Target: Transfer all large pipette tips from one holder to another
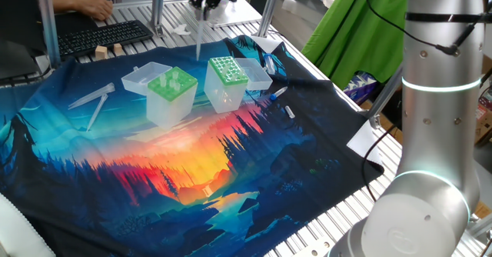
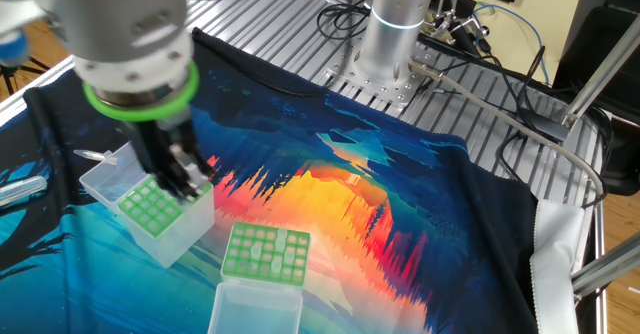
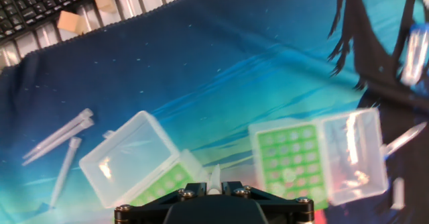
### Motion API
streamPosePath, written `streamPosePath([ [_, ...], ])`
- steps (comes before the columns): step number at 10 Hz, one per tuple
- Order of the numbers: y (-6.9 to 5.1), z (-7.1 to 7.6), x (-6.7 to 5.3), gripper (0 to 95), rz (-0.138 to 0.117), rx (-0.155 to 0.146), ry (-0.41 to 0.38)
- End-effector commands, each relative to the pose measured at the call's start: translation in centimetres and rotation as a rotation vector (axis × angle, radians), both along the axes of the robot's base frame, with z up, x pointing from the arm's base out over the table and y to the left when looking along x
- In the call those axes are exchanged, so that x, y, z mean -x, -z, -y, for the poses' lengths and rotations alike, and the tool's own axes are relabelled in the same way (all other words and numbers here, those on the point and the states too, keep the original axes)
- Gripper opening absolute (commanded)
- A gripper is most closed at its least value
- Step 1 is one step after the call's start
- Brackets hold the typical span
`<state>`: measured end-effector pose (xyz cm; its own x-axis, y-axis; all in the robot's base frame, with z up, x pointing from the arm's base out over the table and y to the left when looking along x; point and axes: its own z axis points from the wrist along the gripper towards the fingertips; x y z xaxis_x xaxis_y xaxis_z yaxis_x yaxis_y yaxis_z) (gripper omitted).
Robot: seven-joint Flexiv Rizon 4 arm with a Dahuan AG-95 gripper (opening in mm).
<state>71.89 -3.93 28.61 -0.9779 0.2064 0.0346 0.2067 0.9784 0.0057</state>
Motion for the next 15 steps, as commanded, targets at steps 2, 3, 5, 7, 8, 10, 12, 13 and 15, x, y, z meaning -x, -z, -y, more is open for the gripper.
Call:
streamPosePath([
  [2,0.5,2.9,-0.2,0.0,0.004,-0.005,-0.057],
  [3,0.7,3.6,-0.2,0.0,0.004,-0.006,-0.069],
  [5,1.1,5.2,-0.2,0.0,0.008,-0.011,-0.098],
  [7,1.3,6.4,0.0,0.0,0.014,-0.022,-0.114],
  [8,1.3,6.8,0.3,0.0,0.020,-0.026,-0.119],
  [10,1.1,7.4,0.7,0.0,0.025,-0.035,-0.121],
  [12,1.0,7.7,0.7,0.0,0.039,-0.034,-0.124],
  [13,0.9,8.0,0.6,0.0,0.041,-0.036,-0.127],
  [15,0.7,8.6,0.4,0.0,0.045,-0.043,-0.133],
])
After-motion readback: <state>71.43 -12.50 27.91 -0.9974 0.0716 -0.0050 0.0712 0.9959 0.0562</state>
